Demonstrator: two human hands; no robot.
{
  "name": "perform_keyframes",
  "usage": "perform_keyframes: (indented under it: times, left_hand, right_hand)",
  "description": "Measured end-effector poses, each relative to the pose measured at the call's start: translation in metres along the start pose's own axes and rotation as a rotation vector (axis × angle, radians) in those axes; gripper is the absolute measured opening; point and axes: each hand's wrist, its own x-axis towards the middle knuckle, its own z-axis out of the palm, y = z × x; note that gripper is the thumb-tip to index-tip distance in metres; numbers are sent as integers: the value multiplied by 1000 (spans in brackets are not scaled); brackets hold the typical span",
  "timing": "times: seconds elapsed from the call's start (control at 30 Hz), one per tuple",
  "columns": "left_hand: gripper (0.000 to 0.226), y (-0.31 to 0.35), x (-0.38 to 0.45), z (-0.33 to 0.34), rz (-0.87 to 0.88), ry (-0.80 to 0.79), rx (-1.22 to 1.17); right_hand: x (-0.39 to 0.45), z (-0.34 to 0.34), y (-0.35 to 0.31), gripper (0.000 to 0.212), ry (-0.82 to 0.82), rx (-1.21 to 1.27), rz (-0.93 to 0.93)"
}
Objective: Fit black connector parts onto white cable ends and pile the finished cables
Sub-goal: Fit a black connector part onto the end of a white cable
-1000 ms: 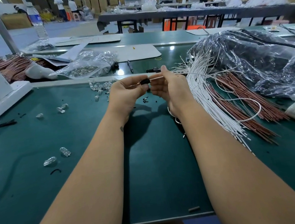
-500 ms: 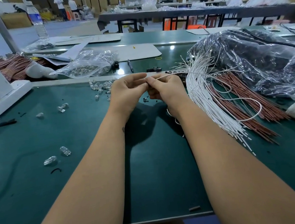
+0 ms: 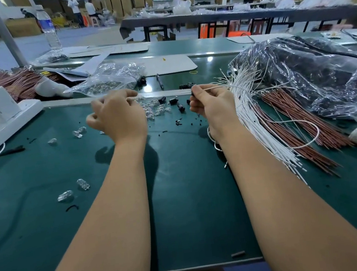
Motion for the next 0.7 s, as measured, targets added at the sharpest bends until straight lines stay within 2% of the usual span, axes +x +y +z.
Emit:
perform_keyframes:
  times: [0.07,0.13,0.2,0.27,0.33,0.43,0.53,0.7]
  left_hand:
    - [29,4,-4,1,222,-71,-95]
    - [33,11,-12,5,440,-256,-202]
    - [35,16,-18,9,503,-425,-239]
    - [33,14,-18,10,480,-478,-239]
    - [32,8,-14,10,418,-435,-166]
    - [32,-1,-5,6,293,-329,80]
    - [28,-6,-4,3,157,-352,281]
    - [18,-14,1,-1,-50,-343,380]
  right_hand:
    - [-4,7,3,11,-92,-147,-40]
    - [-8,13,6,13,-181,-217,-47]
    - [-10,16,8,13,-199,-225,-40]
    - [-9,15,7,15,-152,-215,-34]
    - [-6,11,6,16,-88,-154,-17]
    - [-4,6,4,14,-26,-41,26]
    - [-4,5,3,10,-1,48,55]
    - [-2,2,2,7,82,218,100]
